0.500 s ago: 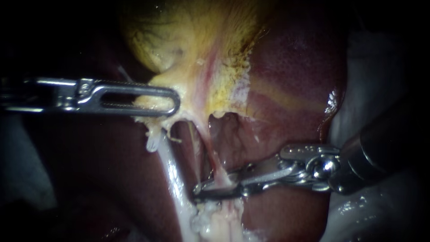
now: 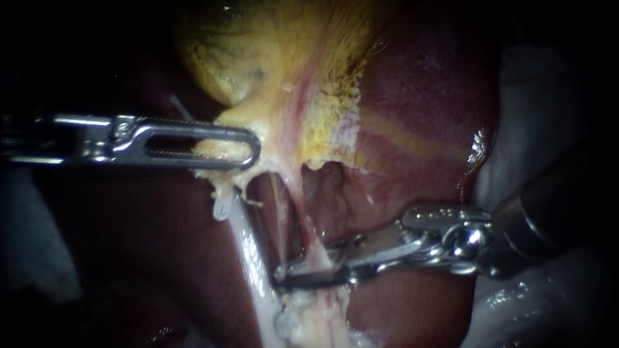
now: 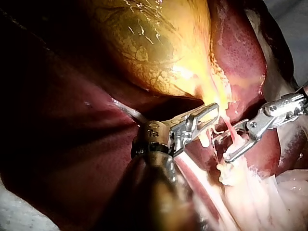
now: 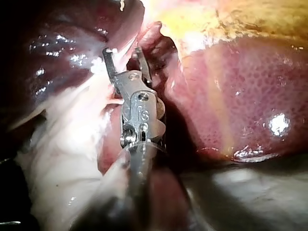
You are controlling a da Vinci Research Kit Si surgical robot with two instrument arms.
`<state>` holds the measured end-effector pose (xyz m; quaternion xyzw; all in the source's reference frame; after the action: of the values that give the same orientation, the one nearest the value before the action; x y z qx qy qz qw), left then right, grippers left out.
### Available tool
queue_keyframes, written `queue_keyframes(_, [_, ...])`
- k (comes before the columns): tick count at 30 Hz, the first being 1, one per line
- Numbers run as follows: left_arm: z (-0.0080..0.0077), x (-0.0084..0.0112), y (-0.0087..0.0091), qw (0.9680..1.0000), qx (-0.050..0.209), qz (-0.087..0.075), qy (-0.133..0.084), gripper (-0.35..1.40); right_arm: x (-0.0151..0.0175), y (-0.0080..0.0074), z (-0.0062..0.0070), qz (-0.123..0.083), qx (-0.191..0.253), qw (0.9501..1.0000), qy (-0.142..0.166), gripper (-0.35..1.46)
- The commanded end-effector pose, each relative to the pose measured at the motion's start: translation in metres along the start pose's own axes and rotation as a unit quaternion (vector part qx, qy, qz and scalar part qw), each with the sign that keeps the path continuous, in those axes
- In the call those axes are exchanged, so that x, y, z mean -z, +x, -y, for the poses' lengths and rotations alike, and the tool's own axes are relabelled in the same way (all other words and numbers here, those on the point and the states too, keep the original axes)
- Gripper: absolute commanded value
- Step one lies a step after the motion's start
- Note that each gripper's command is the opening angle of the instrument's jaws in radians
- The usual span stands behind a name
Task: Going back second clip right tube
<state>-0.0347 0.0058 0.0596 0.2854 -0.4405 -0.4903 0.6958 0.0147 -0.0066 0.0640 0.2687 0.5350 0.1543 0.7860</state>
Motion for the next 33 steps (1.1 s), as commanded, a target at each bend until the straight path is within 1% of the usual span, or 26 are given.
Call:
queue_keyframes(1, [0.0000,0.0000,0.0000,1.0000,0.000,0.000,0.000,-0.35,0.0000,0.0000,0.0001,0.002,0.005,1.0000,0.005,0.49])
queue_keyframes(2, [0.0000,0.0000,0.0000,1.0000,0.000,0.000,0.000,-0.35,0.0001,0.0000,0.0002,0.003,0.016,0.9997,0.018,0.49])
queue_keyframes(3, [0.0000,0.0000,0.0000,1.0000,0.000,0.000,0.000,-0.35,0.0002,-0.0001,0.0003,0.004,0.018,0.9995,0.024,0.49])
queue_keyframes(8, [0.0000,0.0001,0.0000,1.0000,0.000,0.000,0.000,-0.35,0.0008,-0.0003,0.0010,0.005,0.035,0.9987,0.036,0.49])
queue_keyframes(12, [0.0000,0.0001,0.0000,1.0000,0.000,0.000,0.000,-0.35,0.0017,-0.0006,0.0018,0.005,0.052,0.9975,0.047,0.49])
queue_keyframes(15, [0.0000,0.0001,0.0000,1.0000,0.000,0.000,0.000,-0.35,0.0025,-0.0008,0.0021,0.005,0.058,0.9971,0.049,0.50])
queue_keyframes(19, [0.0000,0.0001,0.0000,1.0000,0.000,0.000,0.000,-0.35,0.0033,-0.0011,0.0019,0.005,0.062,0.9968,0.049,0.50])
queue_keyframes(23, [0.0000,0.0001,0.0000,1.0000,0.000,0.000,0.000,-0.35,0.0037,-0.0011,0.0015,0.005,0.067,0.9966,0.047,0.50])
queue_keyframes(27, [0.0000,0.0002,0.0000,1.0000,0.000,0.000,0.001,-0.35,0.0042,-0.0008,0.0014,0.005,0.072,0.9965,0.043,0.50])
queue_keyframes(33, [-0.0001,0.0002,0.0000,1.0000,0.000,0.000,0.001,-0.35,0.0059,-0.0002,0.0007,0.004,0.077,0.9966,0.029,0.50])
